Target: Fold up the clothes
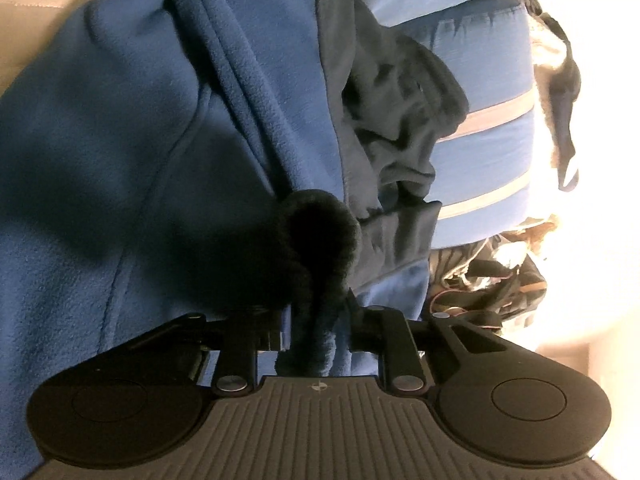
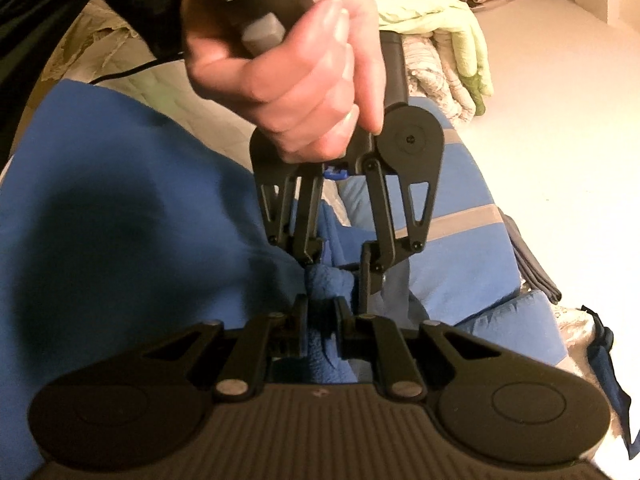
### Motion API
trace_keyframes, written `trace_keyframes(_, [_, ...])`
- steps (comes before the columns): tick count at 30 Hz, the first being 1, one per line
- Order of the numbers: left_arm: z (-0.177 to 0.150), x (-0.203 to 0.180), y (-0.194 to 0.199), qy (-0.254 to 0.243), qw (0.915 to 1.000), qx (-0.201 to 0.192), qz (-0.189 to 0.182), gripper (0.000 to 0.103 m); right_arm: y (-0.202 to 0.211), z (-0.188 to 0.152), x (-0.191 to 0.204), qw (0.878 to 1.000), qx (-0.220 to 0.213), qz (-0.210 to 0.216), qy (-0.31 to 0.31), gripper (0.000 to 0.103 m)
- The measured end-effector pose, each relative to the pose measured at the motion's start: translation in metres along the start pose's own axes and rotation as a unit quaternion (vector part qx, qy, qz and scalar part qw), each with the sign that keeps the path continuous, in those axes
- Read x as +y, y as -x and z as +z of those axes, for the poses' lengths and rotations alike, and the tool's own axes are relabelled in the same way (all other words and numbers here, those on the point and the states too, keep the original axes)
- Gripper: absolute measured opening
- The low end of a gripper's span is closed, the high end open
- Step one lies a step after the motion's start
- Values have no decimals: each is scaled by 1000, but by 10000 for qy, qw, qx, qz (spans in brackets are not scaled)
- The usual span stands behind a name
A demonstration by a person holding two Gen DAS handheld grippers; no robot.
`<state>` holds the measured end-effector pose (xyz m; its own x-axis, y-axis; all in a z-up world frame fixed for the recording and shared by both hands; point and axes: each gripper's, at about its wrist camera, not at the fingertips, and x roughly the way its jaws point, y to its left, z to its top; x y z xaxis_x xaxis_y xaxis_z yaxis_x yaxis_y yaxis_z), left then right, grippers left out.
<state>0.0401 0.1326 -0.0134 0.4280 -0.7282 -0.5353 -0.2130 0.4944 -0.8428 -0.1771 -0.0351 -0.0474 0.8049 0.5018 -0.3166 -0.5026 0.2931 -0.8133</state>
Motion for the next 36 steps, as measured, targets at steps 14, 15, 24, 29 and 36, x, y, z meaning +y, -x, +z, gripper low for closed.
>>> trace_keyframes(14, [-1,-8,3,-176,9989,-164,-411,16,0,-3,7,9988,-46,-383,302,34])
trace_keyframes(15, [-2,-12,7,-277,9981,-288,-467,16,-4,-7,4,9983,53,-526,259,38])
trace_keyframes(24, [0,-60,41,-977,9758,-1324,-1439,16,-43,-48,-29,9766,1102,-1828,-253,94])
trace_keyframes(29, [-2,-84,57,-1375,9583,-1786,-1755,16,-67,-102,-89,9413,2077,-2283,-1365,99])
trace_keyframes(36, [5,-94,83,-1477,9400,-2442,-1870,15,-74,-197,-191,8547,2972,-2787,-3216,101])
